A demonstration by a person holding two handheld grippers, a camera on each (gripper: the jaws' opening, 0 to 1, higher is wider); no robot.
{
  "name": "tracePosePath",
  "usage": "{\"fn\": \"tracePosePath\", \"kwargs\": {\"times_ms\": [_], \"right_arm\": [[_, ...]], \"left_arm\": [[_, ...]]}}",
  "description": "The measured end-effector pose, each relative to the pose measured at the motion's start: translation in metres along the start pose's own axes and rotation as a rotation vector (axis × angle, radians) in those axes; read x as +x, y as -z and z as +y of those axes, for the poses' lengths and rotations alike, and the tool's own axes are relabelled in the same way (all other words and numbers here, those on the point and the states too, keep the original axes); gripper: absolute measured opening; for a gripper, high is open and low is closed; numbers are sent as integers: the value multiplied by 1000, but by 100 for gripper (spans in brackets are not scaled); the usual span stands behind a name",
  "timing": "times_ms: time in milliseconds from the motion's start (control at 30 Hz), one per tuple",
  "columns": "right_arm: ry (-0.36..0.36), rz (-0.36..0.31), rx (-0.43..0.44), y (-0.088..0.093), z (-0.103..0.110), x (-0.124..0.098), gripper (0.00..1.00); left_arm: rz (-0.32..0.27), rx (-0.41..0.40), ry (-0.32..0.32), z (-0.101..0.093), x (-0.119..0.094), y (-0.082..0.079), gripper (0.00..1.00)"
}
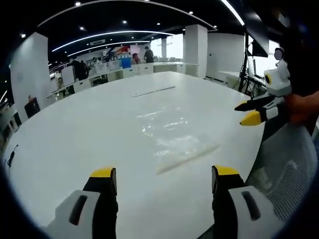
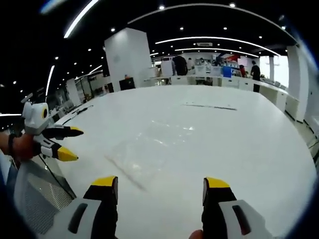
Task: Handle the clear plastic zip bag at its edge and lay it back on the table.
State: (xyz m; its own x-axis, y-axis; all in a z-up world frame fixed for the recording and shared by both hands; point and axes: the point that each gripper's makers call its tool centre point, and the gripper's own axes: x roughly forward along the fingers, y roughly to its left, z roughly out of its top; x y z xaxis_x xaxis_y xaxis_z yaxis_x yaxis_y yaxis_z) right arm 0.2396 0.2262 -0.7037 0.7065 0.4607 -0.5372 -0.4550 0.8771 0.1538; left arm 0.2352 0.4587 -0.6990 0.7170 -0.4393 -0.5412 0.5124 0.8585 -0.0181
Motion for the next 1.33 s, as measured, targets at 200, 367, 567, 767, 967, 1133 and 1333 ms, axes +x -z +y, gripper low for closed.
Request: {"fn": "tracePosePath", "kwargs": {"times_ms": [200,367,567,767,967,1133,1333], "right_arm": [[2,1,4,1,-3,0,70],[0,0,3,0,-2,0,70],[4,4,7,2,-2,-1,70],[13,2,17,2,-5,-2,70],[17,2,17,2,-5,-5,70],[21,-2,14,0,-3,-7,70],[20,-3,9,1,-3,-6,70]], "left_arm": [[-15,-22,-15,4,-1,0,77],[-26,-36,-25,10,-1,-1,77],[-30,-40,-25,9,-1,-2,76],[-29,-41,-22,10,-1,0,77],[-22,-37,-10,5,-2,-1,77],[-15,-25,-3,4,-6,1,77],[-19,-29,-6,6,-8,2,77]]}}
